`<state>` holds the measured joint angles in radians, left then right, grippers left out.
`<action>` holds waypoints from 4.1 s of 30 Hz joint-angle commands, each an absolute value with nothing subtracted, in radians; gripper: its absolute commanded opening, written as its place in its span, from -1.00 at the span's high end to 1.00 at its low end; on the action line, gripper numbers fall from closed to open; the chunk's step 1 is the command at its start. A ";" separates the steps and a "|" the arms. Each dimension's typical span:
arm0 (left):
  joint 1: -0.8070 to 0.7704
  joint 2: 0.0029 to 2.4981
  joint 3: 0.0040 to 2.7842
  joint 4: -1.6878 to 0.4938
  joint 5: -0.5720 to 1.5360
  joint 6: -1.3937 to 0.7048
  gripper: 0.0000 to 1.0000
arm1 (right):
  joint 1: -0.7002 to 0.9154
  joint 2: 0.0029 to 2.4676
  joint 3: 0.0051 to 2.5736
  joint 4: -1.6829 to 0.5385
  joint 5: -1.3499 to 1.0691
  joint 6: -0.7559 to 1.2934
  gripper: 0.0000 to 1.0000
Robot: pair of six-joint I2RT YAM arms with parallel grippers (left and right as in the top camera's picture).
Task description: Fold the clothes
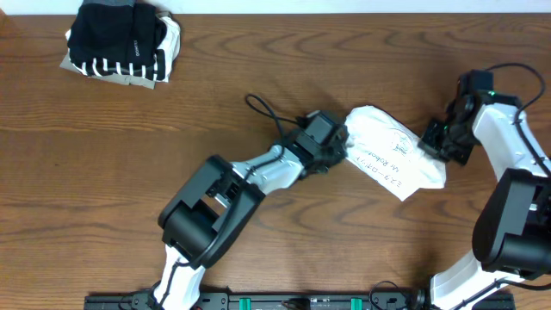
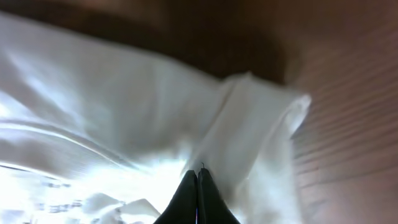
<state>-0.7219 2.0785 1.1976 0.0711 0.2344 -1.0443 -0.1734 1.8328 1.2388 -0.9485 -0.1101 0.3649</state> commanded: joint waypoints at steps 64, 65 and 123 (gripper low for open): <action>-0.495 2.045 1.327 -0.118 0.692 -0.195 -0.96 | -0.071 1.402 1.261 -1.209 -0.252 0.334 -0.98; -0.495 2.065 1.339 -0.119 0.692 -0.179 -0.96 | -0.071 1.402 1.261 -1.212 -0.252 0.331 -0.98; -0.665 2.318 1.407 0.050 0.713 -0.225 -0.40 | -0.058 1.403 1.243 -1.216 -0.251 0.279 -0.98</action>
